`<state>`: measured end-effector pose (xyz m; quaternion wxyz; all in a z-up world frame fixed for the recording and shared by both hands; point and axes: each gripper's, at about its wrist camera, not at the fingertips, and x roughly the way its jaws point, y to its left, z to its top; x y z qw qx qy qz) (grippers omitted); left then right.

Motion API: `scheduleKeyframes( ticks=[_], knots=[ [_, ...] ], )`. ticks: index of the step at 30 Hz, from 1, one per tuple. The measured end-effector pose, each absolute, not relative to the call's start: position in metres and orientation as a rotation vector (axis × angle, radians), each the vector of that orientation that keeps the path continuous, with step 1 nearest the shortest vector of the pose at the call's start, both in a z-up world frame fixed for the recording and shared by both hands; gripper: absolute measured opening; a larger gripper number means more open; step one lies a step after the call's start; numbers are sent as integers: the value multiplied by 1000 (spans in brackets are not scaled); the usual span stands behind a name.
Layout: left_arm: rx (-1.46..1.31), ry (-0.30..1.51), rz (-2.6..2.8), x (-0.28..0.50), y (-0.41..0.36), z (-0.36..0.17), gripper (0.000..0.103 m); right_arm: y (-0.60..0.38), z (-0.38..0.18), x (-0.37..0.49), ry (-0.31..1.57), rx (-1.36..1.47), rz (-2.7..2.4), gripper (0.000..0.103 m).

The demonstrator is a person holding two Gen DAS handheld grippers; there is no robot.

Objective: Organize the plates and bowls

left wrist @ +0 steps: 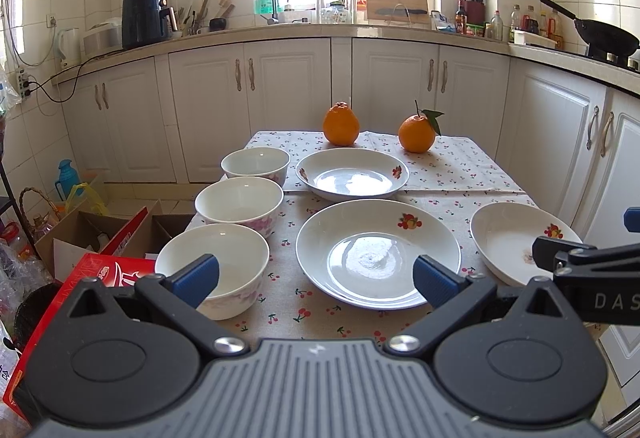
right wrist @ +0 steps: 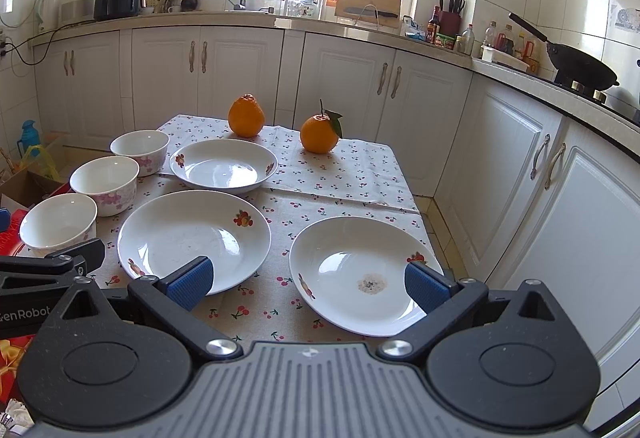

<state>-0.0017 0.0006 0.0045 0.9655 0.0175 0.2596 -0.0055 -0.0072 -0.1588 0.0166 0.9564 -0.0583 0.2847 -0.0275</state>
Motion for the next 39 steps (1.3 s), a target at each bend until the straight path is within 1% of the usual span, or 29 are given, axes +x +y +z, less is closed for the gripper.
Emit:
scheduleKeyframes(
  ticks=[39],
  knots=[
    [36,524,-10,-2,1,5,102,-158,18,-11,568,-129,-60,103]
  ],
)
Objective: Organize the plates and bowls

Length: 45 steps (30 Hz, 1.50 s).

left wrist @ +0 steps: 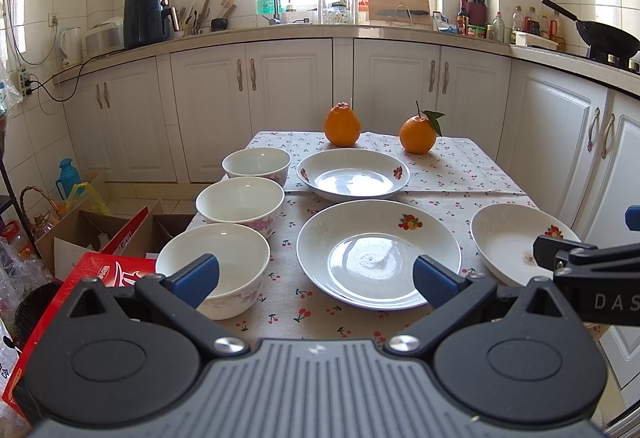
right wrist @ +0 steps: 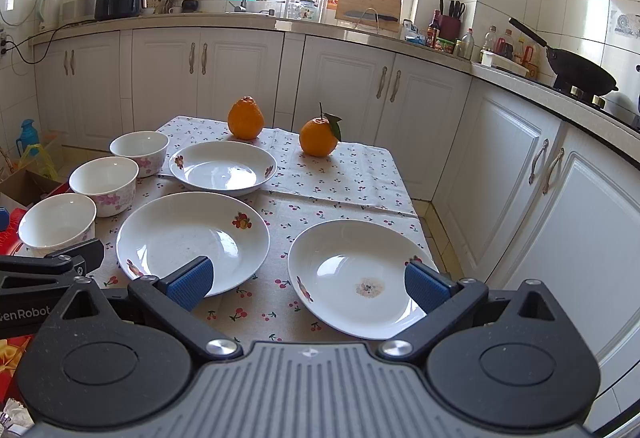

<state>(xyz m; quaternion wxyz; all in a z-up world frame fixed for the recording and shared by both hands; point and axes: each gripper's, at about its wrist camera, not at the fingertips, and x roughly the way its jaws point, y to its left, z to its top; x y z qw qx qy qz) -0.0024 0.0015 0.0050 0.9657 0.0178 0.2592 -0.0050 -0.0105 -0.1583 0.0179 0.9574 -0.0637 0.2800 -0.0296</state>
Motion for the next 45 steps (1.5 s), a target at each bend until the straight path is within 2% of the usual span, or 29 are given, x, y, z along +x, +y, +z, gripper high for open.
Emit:
scheduleKeyframes(
  ticks=[29,37,45],
  knots=[
    [69,521,-115,34,-10,5,102,-175,17,15,572,-146,-15,103],
    [90,549,-172,56,-15,7,102,-210,16,23,551,-181,28,103],
    [68,589,-245,75,-23,-2,102,-246,-7,30,621,-205,43,103]
  ],
)
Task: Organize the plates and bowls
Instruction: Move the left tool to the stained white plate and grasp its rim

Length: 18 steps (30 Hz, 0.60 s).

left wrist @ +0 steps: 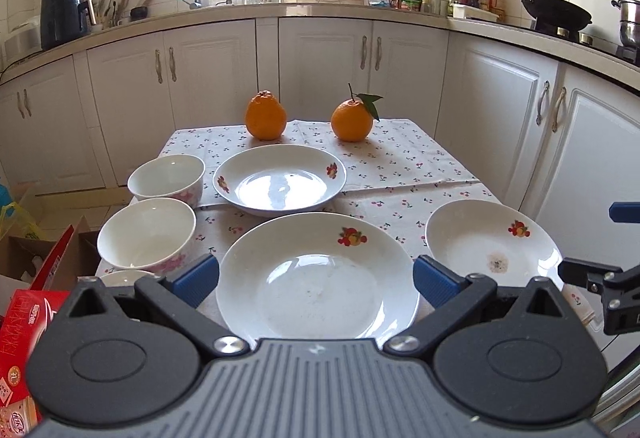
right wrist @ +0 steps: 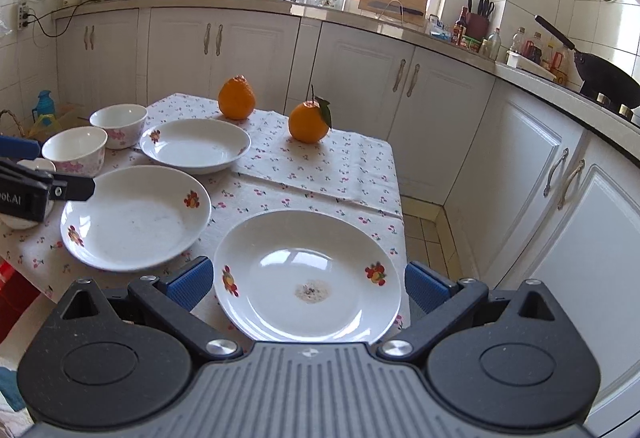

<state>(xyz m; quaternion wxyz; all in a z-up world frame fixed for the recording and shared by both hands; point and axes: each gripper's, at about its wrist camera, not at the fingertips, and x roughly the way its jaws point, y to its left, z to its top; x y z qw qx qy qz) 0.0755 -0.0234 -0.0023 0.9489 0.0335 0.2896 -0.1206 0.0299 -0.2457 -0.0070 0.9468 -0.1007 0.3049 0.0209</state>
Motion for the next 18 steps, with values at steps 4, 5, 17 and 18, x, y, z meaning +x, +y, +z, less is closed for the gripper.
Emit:
scheduleKeyframes(
  ticks=[4,5,17,18],
  knots=[
    [92,603,-259,85,-32,-5,102,-259,-29,33,677,-188,65,103],
    [101,603,-265,87,-35,-5,102,-262,-34,34,692,-181,71,103],
    [188,626,-409,107,-71,-11,102,-289,-87,57,827,-77,150,103],
    [188,627,-424,108,-74,-11,102,-290,-90,59,833,-73,157,103]
  ],
)
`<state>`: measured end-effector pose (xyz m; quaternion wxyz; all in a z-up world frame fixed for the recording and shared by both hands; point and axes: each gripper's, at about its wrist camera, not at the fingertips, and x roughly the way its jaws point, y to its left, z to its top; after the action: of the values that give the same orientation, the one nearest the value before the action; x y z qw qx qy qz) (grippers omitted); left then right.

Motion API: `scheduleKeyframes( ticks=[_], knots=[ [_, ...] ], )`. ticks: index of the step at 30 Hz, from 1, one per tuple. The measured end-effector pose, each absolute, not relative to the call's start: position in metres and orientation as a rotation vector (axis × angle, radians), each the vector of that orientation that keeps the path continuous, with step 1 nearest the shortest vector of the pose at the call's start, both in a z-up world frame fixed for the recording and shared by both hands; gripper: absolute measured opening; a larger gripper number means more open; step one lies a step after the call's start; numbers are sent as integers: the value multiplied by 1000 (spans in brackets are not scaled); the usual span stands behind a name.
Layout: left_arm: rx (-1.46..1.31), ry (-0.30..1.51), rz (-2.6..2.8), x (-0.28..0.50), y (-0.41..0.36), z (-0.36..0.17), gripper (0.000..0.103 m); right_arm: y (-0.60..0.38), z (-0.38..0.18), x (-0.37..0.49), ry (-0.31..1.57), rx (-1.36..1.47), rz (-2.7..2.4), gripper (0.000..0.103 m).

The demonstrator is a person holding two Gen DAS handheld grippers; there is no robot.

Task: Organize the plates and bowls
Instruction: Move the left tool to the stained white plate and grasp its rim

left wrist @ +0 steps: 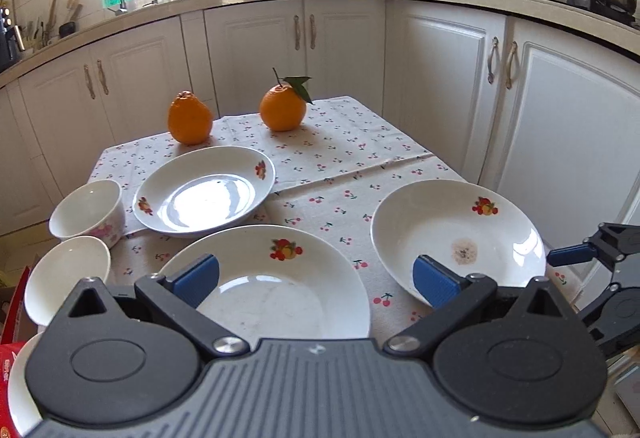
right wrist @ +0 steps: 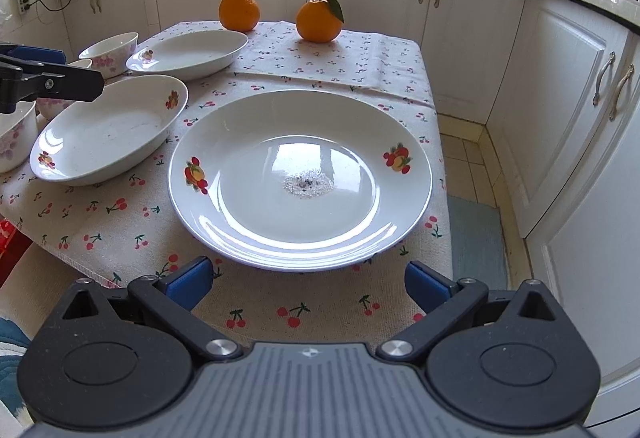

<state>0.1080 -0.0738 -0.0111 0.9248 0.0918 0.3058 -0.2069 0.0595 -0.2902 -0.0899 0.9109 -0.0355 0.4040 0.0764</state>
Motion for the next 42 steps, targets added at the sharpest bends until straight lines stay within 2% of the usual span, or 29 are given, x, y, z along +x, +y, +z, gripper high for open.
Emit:
scheduleKeyframes(
  ticks=[4,19,32,37,42],
  knots=[
    [210,650,-465,114,-88,-13,102,-291,-98,68,863,-72,194,103],
    [244,736,-594,150,-130,-17,102,-309,-104,62,751,-99,327,103],
    [337,902,-736,206,-184,-38,102,-325,-109,71,694,-131,414,103],
    [366,980,-768,233,-196,-51,98,-327,-111,71,673,-136,437,103],
    [348,1074,-802,246,-199,-64,82,-329,-112,74,659,-135,439,103]
  ],
)
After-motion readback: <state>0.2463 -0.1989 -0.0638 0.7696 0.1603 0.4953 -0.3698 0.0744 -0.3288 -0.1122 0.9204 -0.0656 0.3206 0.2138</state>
